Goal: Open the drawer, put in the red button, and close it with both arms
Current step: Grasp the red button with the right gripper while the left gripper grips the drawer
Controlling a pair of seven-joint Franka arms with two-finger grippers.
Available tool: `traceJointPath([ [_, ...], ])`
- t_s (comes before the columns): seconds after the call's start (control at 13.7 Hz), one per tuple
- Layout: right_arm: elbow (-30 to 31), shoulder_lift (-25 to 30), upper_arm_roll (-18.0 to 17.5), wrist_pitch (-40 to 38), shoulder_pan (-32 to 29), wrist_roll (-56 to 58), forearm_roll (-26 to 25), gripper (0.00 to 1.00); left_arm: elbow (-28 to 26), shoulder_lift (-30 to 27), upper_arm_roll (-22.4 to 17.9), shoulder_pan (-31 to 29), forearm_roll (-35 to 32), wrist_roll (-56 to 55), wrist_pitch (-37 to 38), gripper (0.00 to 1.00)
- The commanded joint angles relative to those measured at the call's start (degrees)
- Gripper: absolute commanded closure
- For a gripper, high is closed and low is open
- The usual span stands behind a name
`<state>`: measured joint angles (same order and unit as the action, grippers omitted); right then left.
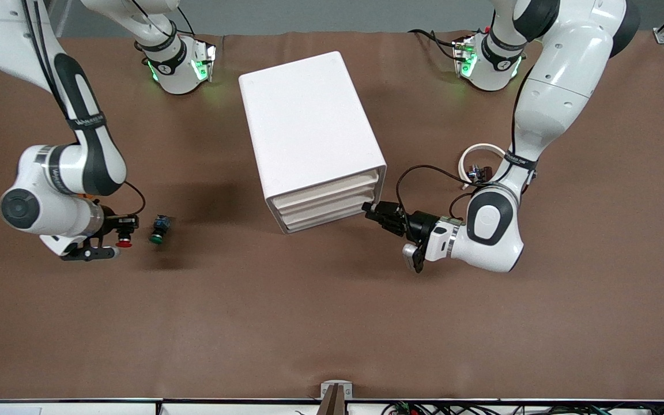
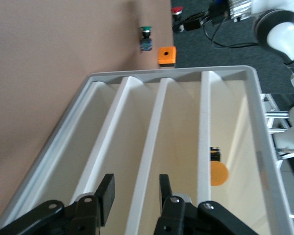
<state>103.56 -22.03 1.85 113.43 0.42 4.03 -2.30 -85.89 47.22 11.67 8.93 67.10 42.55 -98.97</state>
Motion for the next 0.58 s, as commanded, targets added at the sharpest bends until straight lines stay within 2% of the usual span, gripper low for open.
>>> traceJointPath([
  [0.0, -8.8, -0.3, 0.1, -7.2, 3.2, -0.1, -0.6, 1.00, 0.5, 1.0, 0.2, -0.1, 2.5, 1.0, 1.4, 0.56],
  [0.22, -16.1, -0.6, 0.1, -11.7, 7.5, -0.3, -0.6, 1.00, 0.4, 2.4, 0.2, -0.3, 3.1, 5.2, 2.8, 0.60],
  [0.51, -20.9, -1.2, 0.0, -11.6, 12.3, -0.3, 0.1, 1.00, -1.4, 2.4, 0.2, -0.5, 3.2, 6.4, 5.0, 0.66],
])
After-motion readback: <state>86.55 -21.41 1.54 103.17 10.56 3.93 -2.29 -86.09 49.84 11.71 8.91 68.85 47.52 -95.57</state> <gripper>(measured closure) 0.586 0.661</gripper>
